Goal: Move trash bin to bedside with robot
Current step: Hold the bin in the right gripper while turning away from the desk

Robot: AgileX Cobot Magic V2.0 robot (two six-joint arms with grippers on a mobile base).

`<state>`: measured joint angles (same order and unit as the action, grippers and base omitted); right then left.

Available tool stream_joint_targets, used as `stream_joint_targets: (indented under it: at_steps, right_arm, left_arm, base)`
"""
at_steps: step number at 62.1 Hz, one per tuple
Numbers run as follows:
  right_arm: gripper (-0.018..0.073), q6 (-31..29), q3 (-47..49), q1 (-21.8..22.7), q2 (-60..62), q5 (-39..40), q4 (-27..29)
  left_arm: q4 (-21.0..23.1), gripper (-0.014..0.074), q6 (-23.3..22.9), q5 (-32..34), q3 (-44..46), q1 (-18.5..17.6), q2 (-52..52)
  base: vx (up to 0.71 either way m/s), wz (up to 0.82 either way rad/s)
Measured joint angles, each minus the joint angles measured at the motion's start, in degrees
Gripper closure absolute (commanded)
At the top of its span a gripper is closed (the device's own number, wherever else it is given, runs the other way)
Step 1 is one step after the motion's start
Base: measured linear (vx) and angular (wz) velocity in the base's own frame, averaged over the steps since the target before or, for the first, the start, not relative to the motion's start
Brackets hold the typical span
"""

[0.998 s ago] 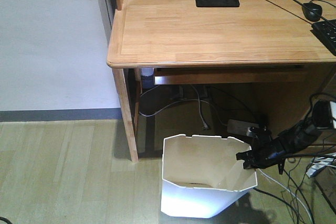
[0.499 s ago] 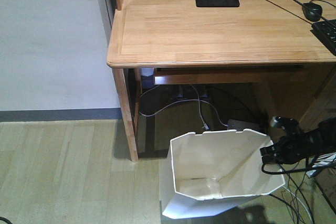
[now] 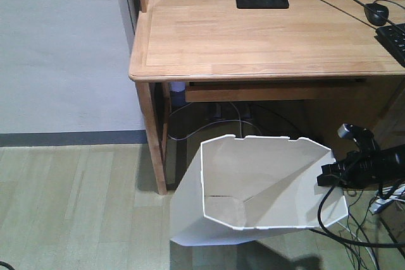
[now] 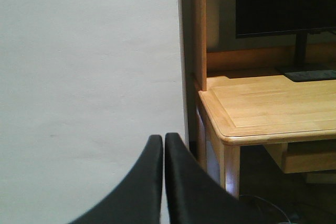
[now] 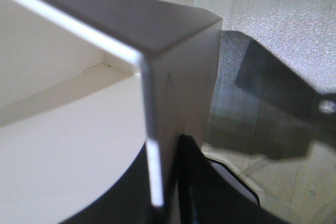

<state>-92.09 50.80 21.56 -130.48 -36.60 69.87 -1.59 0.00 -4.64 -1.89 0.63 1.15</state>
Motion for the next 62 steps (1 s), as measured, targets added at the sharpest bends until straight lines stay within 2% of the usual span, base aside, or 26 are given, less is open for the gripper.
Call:
stream_joint_targets:
  at_steps: [13,62]
  right_arm:
    - [0.0563,-0.2,-0.2,0.0,0.0,-0.1,-1.5]
    - [0.0563,-0.3,-0.2,0.0,0.0,1.2,-1.2]
  left_arm:
    - [0.0,0.0603,0.0,0.0,0.0,0.0,0.0]
    - [0.0,0.0603,0.0,0.0,0.0,0.0,0.0]
  base:
    - [0.0,0.0]
    - [-0.01,0.04]
